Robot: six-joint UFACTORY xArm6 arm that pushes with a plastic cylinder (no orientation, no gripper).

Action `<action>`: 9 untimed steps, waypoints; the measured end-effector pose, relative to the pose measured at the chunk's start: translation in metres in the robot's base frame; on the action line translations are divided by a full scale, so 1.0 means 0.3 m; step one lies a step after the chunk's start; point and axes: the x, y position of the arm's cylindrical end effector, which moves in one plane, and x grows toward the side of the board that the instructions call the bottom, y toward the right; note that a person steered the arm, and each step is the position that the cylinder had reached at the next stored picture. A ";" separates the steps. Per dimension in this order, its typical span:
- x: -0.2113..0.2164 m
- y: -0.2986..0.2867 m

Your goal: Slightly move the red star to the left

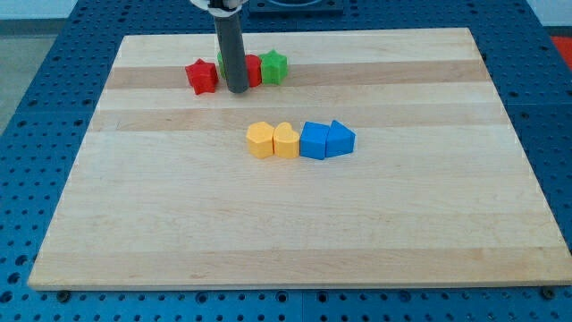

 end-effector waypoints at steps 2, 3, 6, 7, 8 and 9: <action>-0.031 0.030; -0.056 0.030; 0.034 -0.135; 0.034 -0.256; 0.034 -0.314; 0.031 -0.314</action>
